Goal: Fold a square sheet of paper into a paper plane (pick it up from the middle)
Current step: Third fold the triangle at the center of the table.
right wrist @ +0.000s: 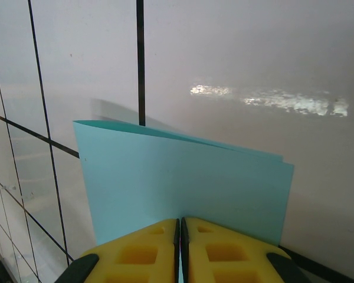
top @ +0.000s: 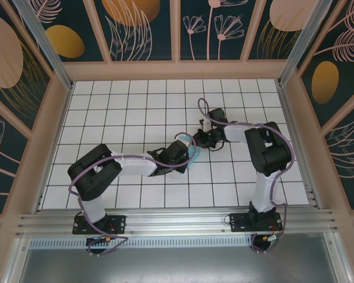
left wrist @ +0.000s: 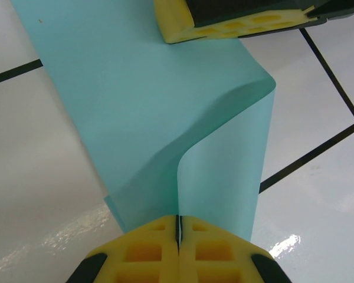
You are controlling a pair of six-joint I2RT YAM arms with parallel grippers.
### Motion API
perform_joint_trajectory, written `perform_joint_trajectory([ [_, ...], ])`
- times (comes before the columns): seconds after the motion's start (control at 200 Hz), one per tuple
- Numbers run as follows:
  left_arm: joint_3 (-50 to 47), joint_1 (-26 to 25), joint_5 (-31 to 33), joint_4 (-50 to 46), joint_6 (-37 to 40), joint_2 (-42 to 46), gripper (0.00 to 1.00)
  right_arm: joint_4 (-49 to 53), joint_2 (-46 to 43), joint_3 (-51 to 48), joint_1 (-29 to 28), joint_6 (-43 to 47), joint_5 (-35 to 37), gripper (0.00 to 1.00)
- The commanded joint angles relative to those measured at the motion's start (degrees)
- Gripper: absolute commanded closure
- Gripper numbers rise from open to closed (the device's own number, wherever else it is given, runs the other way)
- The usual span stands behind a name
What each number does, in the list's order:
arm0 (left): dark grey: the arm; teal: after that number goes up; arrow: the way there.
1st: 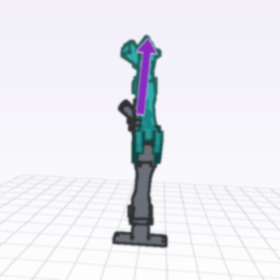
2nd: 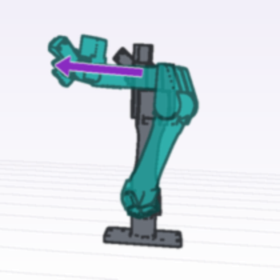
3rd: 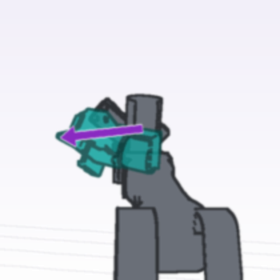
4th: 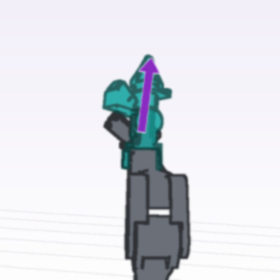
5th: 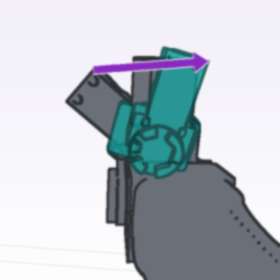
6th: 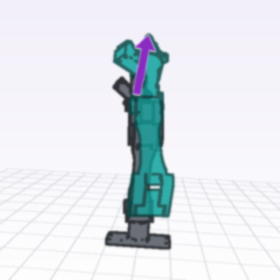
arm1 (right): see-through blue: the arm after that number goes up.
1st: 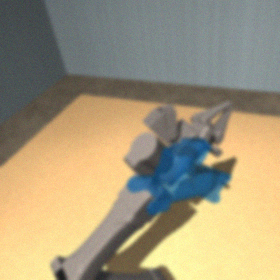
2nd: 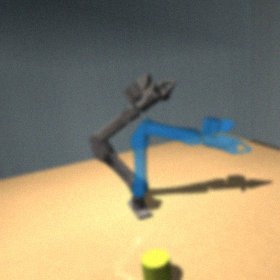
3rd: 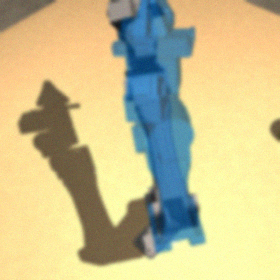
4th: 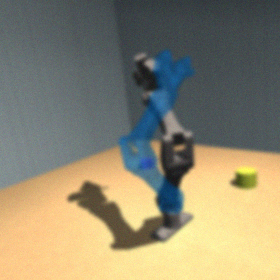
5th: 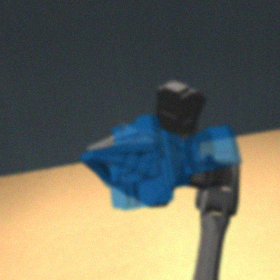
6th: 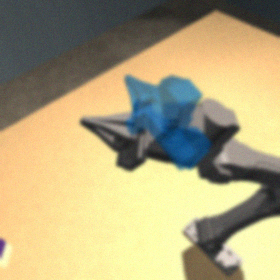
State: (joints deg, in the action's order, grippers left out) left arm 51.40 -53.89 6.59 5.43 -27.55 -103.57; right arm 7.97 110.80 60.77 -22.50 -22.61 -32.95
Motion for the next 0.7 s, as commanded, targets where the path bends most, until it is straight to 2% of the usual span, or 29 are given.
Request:
perform_joint_trajectory([
  [0.0, -2.02, 0.52, -0.72, 1.17, -1.66, 1.06, 1.0, 1.77, 1.83, -0.78, -0.93, -0.07, 2.22, 0.85],
  [0.696, 1.17, 0.53, 1.38, 0.01, 1.45, -0.48, 1.0, 1.36, 2.0, -1.35, -1.02, -0.25, 1.94, 0.85],
])
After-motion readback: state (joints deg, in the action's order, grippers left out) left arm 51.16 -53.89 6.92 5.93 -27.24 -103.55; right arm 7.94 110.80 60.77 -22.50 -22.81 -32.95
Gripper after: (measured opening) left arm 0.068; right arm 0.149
